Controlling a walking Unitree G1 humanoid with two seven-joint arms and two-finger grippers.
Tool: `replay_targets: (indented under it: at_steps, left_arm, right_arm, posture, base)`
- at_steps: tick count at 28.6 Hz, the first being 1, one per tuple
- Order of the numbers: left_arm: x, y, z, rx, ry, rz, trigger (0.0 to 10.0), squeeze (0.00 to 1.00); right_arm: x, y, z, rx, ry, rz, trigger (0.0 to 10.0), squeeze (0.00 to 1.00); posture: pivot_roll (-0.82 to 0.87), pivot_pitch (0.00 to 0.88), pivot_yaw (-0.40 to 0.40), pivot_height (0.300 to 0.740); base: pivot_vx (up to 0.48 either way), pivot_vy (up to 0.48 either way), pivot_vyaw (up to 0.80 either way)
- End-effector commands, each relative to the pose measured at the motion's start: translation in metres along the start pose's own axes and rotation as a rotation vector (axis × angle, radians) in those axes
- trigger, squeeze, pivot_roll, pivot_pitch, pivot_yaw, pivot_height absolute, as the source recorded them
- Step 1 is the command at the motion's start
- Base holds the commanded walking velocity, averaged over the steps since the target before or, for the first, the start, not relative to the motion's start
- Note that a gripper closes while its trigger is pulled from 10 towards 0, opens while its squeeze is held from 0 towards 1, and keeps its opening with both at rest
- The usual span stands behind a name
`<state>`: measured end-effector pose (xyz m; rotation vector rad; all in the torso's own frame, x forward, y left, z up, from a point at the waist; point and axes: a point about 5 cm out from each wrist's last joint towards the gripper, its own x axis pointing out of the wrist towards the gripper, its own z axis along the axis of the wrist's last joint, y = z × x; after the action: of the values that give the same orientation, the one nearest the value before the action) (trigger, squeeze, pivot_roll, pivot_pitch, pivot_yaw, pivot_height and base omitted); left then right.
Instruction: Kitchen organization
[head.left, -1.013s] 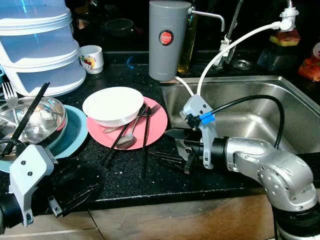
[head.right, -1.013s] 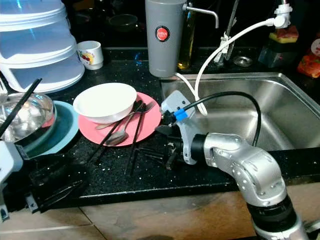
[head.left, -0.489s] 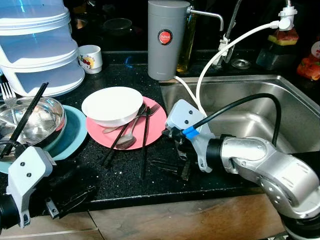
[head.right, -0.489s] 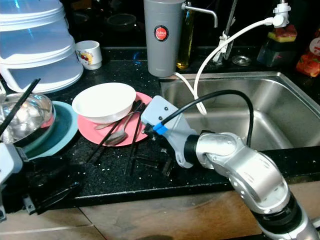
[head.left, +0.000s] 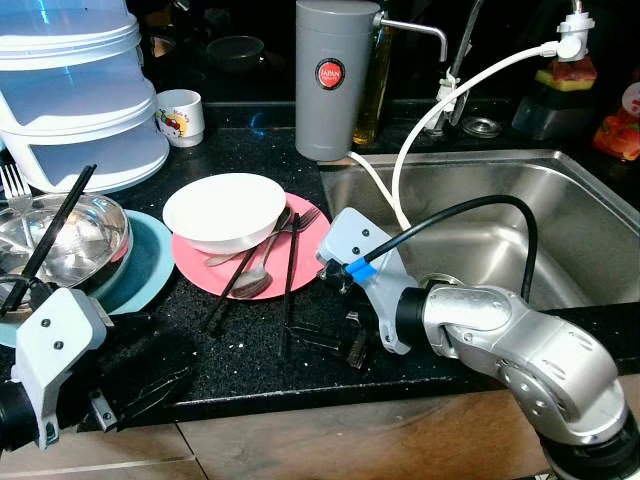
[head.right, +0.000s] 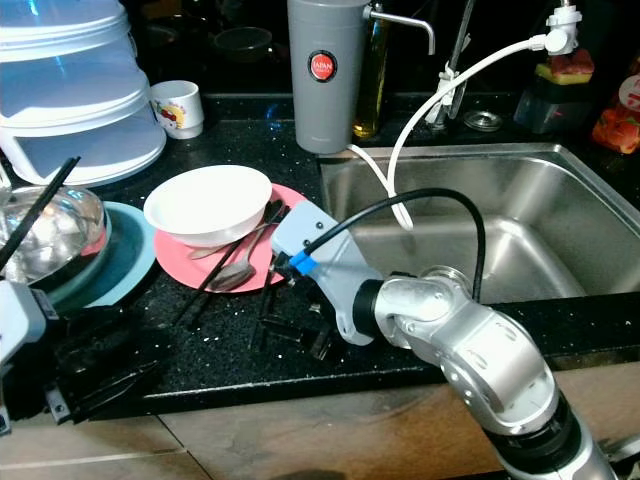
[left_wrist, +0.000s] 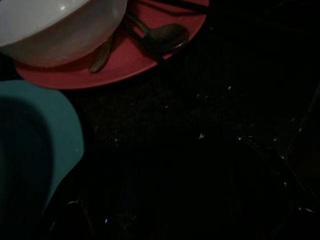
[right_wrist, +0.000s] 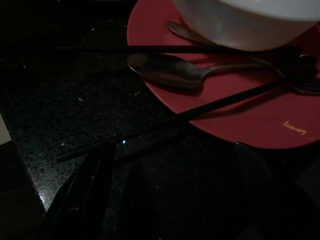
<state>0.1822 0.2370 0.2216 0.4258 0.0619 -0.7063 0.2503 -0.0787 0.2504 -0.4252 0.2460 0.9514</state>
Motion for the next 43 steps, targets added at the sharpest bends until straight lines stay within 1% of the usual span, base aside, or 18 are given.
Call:
replay_targets:
  at_steps: [1, 3, 5, 8, 17, 21, 24, 26, 29, 31, 33, 34, 37, 43]
  left_arm:
    - [0.002, -0.002, 0.001, -0.006, 0.005, -0.023, 10.0, 0.00]
    - [0.005, -0.004, 0.004, -0.010, -0.008, -0.030, 10.0, 0.00]
    - [0.008, -0.007, 0.009, -0.035, -0.041, -0.040, 10.0, 0.00]
    - [0.009, -0.009, 0.011, -0.038, -0.050, -0.048, 10.0, 0.00]
    - [0.010, -0.011, 0.012, -0.039, -0.019, -0.071, 10.0, 0.00]
    - [0.008, -0.011, 0.010, -0.043, -0.004, -0.067, 10.0, 0.00]
    - [0.007, -0.011, 0.009, -0.043, 0.000, -0.067, 10.0, 0.00]
    - [0.007, -0.011, 0.008, -0.043, 0.006, -0.071, 10.0, 0.00]
    - [0.007, -0.011, 0.007, -0.043, 0.008, -0.075, 10.0, 0.00]
    - [0.008, -0.011, 0.007, -0.042, 0.010, -0.081, 10.0, 0.00]
    - [0.008, -0.011, 0.006, -0.040, 0.011, -0.086, 10.0, 0.00]
    - [0.008, -0.011, 0.006, -0.040, 0.011, -0.086, 10.0, 0.00]
    - [0.009, -0.011, 0.006, -0.038, 0.013, -0.089, 10.0, 0.00]
    - [0.010, -0.008, 0.007, -0.034, 0.013, -0.080, 10.0, 0.00]
  right_arm:
    - [0.000, 0.002, -0.004, 0.018, 0.019, -0.004, 10.0, 0.00]
    - [0.001, 0.002, -0.005, 0.029, 0.024, -0.009, 10.0, 0.00]
    - [0.002, 0.003, -0.005, 0.047, 0.026, -0.012, 10.0, 0.00]
    - [0.003, 0.003, -0.006, 0.057, 0.029, -0.013, 10.0, 0.00]
    - [0.001, 0.003, -0.006, 0.086, 0.047, -0.024, 10.0, 0.00]
    - [-0.005, -0.001, 0.005, 0.115, -0.002, -0.032, 10.0, 0.00]
    - [-0.007, -0.001, 0.008, 0.134, -0.022, -0.019, 10.0, 0.00]
    - [-0.008, 0.000, 0.010, 0.160, -0.042, 0.011, 10.0, 0.00]
    - [-0.007, 0.002, 0.012, 0.174, -0.048, 0.027, 10.0, 0.00]
    - [-0.005, 0.006, 0.012, 0.206, -0.053, 0.057, 10.0, 0.00]
    - [0.001, 0.012, 0.010, 0.187, -0.032, 0.075, 10.0, 0.00]
    - [0.001, 0.012, 0.010, 0.187, -0.032, 0.075, 10.0, 0.00]
    - [0.006, 0.015, 0.009, 0.148, -0.009, 0.068, 10.0, 0.00]
    - [0.014, 0.017, 0.016, 0.152, -0.015, 0.076, 10.0, 0.00]
  posture:
    - [0.04, 0.102, -0.047, 0.740]
    - [0.05, 0.102, -0.047, 0.740]
    - [0.04, 0.106, -0.048, 0.740]
    - [0.05, 0.106, -0.048, 0.740]
    - [0.05, 0.113, -0.054, 0.740]
    - [0.05, 0.115, -0.052, 0.740]
    - [0.04, 0.113, -0.051, 0.740]
    - [0.04, 0.104, -0.050, 0.740]
    - [0.04, 0.100, -0.050, 0.740]
    - [0.04, 0.089, -0.053, 0.740]
    - [0.04, 0.079, -0.052, 0.740]
    - [0.04, 0.079, -0.052, 0.740]
    - [0.04, 0.074, -0.050, 0.740]
    - [0.05, 0.076, -0.052, 0.740]
  base:
    - [0.000, 0.000, 0.00]
    - [0.000, 0.000, 0.00]
    - [0.000, 0.000, 0.00]
    - [0.000, 0.000, 0.00]
    - [0.000, 0.000, 0.00]
    - [0.000, 0.000, 0.00]
    - [0.000, 0.000, 0.00]
    - [0.000, 0.000, 0.00]
    - [0.000, 0.000, 0.00]
    - [0.000, 0.000, 0.00]
    - [0.000, 0.000, 0.00]
    - [0.000, 0.000, 0.00]
    - [0.000, 0.000, 0.00]
    - [0.000, 0.000, 0.00]
